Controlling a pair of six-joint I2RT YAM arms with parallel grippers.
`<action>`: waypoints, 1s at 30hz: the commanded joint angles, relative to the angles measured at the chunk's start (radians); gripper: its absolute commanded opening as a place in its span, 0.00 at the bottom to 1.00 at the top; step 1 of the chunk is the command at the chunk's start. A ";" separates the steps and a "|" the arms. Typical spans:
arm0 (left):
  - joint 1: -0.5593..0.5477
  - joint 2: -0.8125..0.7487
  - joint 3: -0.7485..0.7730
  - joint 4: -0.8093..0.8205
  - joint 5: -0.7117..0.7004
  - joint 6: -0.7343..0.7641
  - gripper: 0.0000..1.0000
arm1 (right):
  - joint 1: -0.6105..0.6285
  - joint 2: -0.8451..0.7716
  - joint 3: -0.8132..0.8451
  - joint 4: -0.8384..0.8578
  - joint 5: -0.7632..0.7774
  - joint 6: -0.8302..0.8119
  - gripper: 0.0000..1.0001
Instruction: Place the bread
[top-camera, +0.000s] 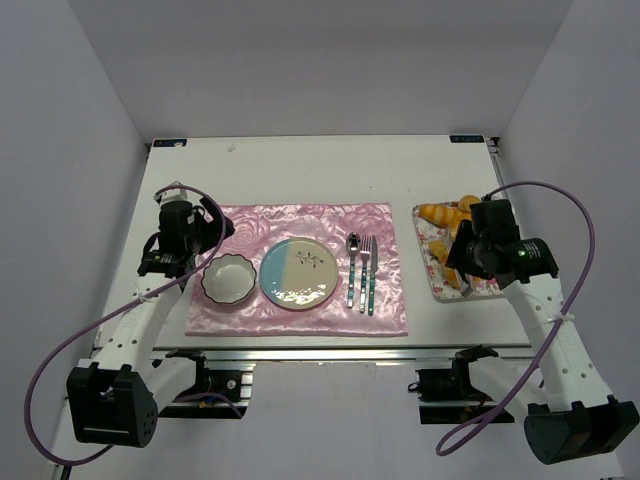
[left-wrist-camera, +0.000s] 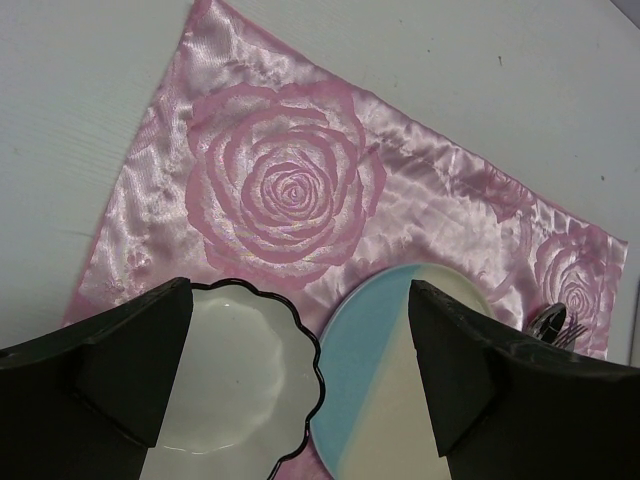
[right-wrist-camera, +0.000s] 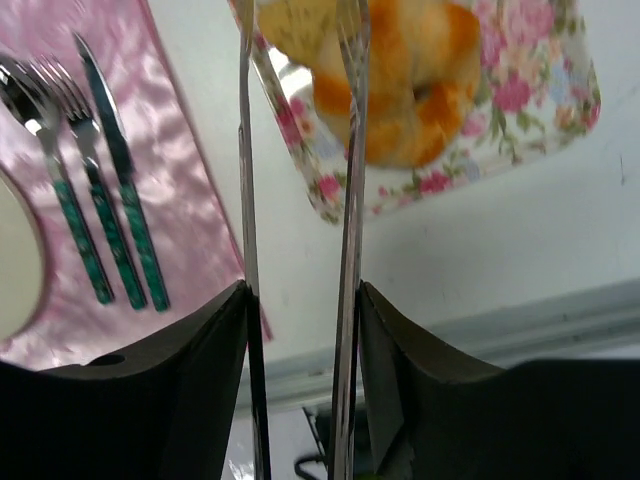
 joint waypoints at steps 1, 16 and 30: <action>-0.005 -0.014 0.002 0.014 0.020 0.007 0.98 | -0.001 -0.014 0.006 -0.216 -0.036 0.030 0.51; -0.004 0.046 0.005 0.031 0.027 0.004 0.98 | -0.002 -0.015 -0.015 -0.271 0.038 0.020 0.63; -0.004 0.050 0.008 0.031 0.022 0.007 0.98 | -0.001 0.114 -0.024 -0.119 0.084 0.002 0.66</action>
